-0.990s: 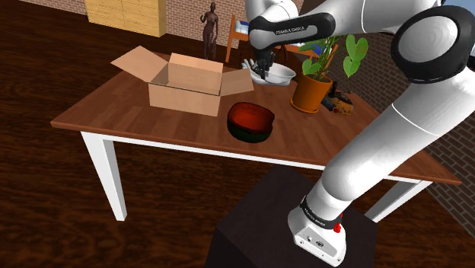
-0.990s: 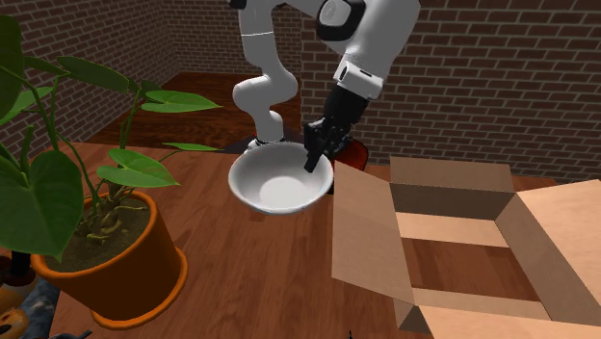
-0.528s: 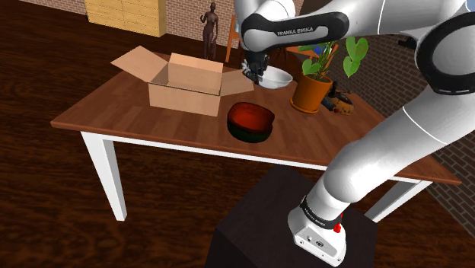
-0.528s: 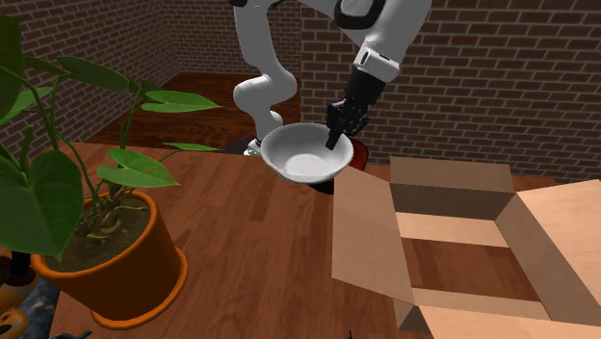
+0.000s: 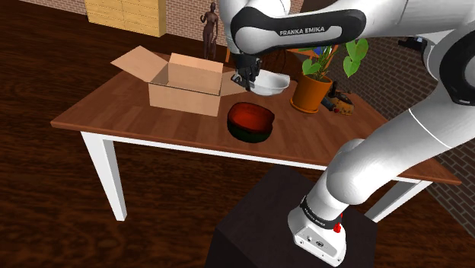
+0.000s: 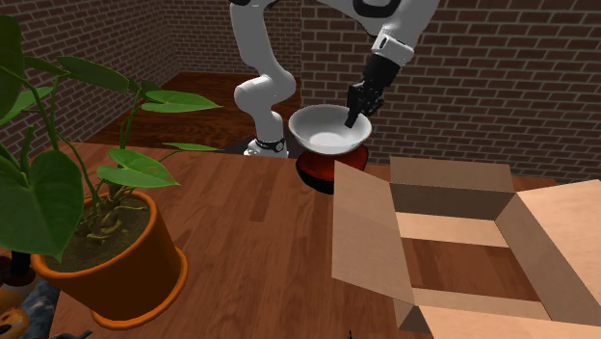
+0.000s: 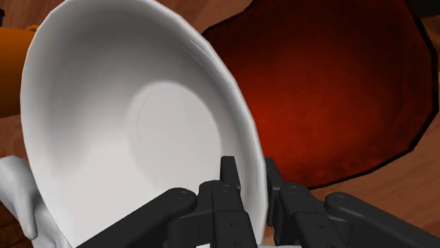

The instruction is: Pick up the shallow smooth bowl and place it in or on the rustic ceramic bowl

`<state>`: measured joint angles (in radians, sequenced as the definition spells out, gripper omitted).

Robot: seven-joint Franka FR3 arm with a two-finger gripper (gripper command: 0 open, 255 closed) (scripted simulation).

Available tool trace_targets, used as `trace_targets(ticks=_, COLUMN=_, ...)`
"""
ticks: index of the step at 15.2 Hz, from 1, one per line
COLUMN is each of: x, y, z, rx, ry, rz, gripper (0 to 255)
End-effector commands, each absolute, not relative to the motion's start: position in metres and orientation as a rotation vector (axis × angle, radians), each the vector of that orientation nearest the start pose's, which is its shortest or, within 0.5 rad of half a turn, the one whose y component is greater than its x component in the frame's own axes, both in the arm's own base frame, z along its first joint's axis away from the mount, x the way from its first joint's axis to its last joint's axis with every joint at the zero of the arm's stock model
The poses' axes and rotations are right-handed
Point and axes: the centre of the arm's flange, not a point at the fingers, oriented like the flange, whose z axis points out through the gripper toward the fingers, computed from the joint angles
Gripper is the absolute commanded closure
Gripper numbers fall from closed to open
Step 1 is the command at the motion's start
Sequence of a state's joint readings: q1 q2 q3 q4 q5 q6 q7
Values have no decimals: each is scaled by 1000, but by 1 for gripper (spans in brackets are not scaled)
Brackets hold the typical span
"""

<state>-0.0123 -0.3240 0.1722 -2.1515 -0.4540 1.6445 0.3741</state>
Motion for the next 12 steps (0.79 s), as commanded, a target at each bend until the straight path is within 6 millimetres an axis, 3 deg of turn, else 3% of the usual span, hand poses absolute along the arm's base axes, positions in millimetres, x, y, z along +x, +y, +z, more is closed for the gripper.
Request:
trace_targets(ticks=1, x=434, y=59, z=529, rx=2599, ry=-198, rz=-67, gripper=255)
trace_targets(ticks=4, x=423, y=102, z=530, rx=2599, ry=-198, rz=-67, gripper=255)
trace_targets(ticks=12, x=423, y=102, z=488, rx=2599, ry=-198, rz=-67, gripper=255)
